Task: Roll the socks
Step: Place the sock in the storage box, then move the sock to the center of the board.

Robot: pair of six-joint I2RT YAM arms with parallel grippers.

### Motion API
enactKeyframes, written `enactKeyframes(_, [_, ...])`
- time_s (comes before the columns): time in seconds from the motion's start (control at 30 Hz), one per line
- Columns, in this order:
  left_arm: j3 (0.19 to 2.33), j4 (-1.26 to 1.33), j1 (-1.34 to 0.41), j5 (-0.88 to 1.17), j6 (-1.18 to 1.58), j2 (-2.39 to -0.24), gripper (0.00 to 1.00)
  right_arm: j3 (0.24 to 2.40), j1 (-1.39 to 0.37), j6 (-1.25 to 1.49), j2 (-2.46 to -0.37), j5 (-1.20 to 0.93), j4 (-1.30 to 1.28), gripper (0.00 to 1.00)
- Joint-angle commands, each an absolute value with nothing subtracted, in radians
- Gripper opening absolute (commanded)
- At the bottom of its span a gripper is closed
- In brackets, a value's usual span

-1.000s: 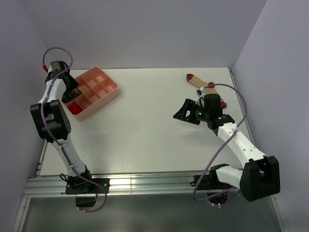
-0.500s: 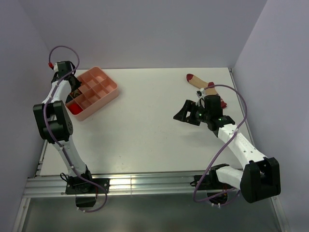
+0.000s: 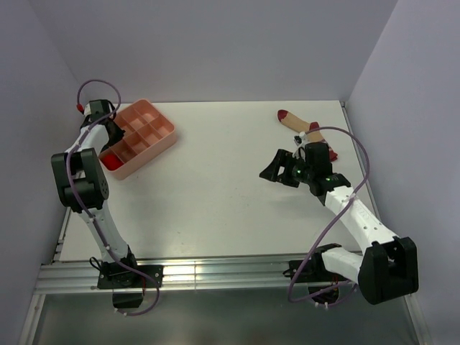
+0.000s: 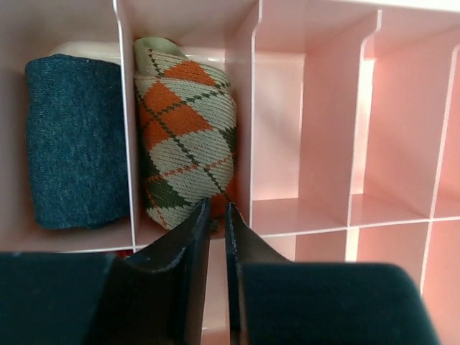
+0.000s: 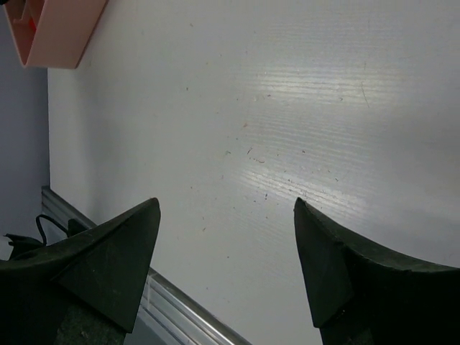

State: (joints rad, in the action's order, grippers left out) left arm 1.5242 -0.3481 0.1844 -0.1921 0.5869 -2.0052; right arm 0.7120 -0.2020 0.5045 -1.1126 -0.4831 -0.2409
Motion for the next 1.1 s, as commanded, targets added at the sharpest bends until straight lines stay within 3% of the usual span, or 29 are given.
enactKeyframes(0.0, [1.52,-0.345,0.183,-0.166,0.591,-1.889,0.2,0.741,-0.195,0.495,-1.066,-0.425,-0.238,0.82])
enactKeyframes(0.2, [1.572,-0.414,0.167,-0.17,0.569,-1.698,0.26,0.795,-0.195,0.514,-1.026,-0.402,-0.256,0.82])
enactKeyframes(0.53, [1.346,-0.385,0.166,-0.166,0.433,-1.002,0.43,0.891,-0.196,0.523,-0.893,-0.246,-0.38,0.82])
enactKeyframes(0.67, [1.342,-0.506,0.069,-0.267,0.348,-0.879,0.52,0.955,-0.196,0.502,-0.844,-0.141,-0.452,0.84])
enactKeyframes(0.77, [1.304,-0.526,-0.018,-0.302,0.324,-0.766,0.57,0.962,-0.195,0.497,-0.801,-0.053,-0.497,0.91])
enactKeyframes(0.8, [1.299,-0.549,-0.037,-0.307,0.321,-0.721,0.73,0.957,-0.195,0.494,-0.776,-0.034,-0.502,0.91])
enactKeyframes(0.9, [1.284,-0.577,-0.086,-0.304,0.319,-0.635,0.89,0.946,-0.195,0.489,-0.749,0.038,-0.511,0.93])
enactKeyframes(1.0, [1.205,-0.575,-0.118,-0.293,0.337,-0.554,1.0,0.951,-0.184,0.492,-0.77,0.118,-0.535,0.96])
enactKeyframes(1.07, [1.152,-0.572,-0.132,-0.275,0.359,-0.502,0.99,0.959,-0.164,0.503,-0.801,0.143,-0.54,1.0])
